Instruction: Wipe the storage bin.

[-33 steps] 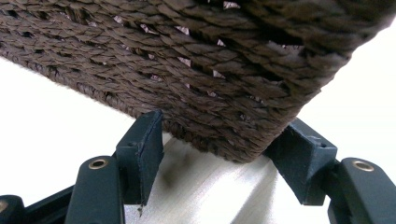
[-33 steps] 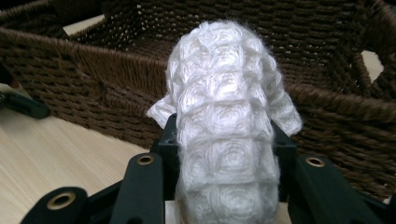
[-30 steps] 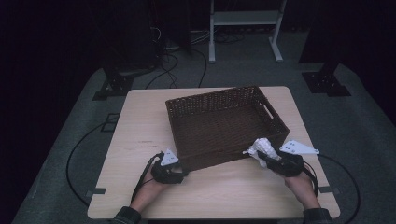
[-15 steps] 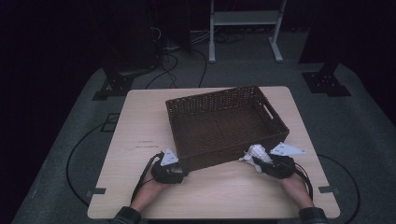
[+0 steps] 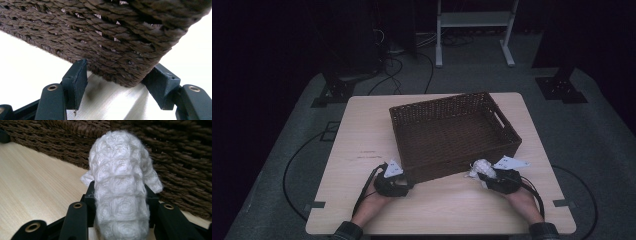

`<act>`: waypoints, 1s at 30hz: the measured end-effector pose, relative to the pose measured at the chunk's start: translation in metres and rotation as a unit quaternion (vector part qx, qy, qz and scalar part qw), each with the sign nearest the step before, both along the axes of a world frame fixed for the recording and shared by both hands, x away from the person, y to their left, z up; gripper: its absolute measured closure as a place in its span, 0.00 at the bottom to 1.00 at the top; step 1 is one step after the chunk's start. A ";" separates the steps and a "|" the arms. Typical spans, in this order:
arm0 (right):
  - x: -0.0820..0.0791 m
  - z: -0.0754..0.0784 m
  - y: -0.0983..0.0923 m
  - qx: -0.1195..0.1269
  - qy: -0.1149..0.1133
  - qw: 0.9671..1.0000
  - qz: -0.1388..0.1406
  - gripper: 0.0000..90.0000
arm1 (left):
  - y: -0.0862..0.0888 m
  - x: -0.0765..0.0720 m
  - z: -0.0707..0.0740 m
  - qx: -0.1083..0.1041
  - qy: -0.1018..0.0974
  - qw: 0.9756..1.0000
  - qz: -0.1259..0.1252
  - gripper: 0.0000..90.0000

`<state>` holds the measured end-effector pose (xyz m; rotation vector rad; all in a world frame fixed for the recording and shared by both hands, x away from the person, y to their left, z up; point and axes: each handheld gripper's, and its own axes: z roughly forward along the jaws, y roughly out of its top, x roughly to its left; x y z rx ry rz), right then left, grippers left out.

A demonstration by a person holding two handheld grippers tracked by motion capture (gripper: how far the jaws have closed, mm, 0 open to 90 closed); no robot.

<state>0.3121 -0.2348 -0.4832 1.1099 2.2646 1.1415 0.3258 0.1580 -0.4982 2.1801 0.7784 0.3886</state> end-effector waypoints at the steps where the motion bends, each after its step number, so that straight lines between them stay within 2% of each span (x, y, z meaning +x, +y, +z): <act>1: -0.001 0.001 0.000 0.001 -0.001 1.000 0.001 0.66 | 0.000 0.000 0.000 0.000 0.000 1.000 0.000 0.40; 4: -0.003 0.006 0.000 0.003 -0.008 1.000 0.003 0.66 | 0.000 0.000 0.000 0.000 0.000 1.000 0.000 0.40; 10: -0.007 0.020 -0.003 0.026 -0.032 0.999 0.002 0.66 | 0.000 0.000 0.000 0.000 0.000 1.000 0.000 0.40; 22: -0.017 0.052 -0.007 0.072 -0.076 0.995 0.000 0.66 | 0.000 0.000 0.000 0.000 0.000 1.000 0.000 0.40; 25: -0.019 0.057 -0.006 0.083 -0.080 0.993 0.004 0.66 | 0.000 0.000 0.000 0.000 0.000 1.000 0.000 0.40; 30: -0.017 0.055 0.000 0.082 -0.077 0.994 0.012 0.66 | 0.000 0.000 0.000 0.000 0.000 1.000 0.000 0.40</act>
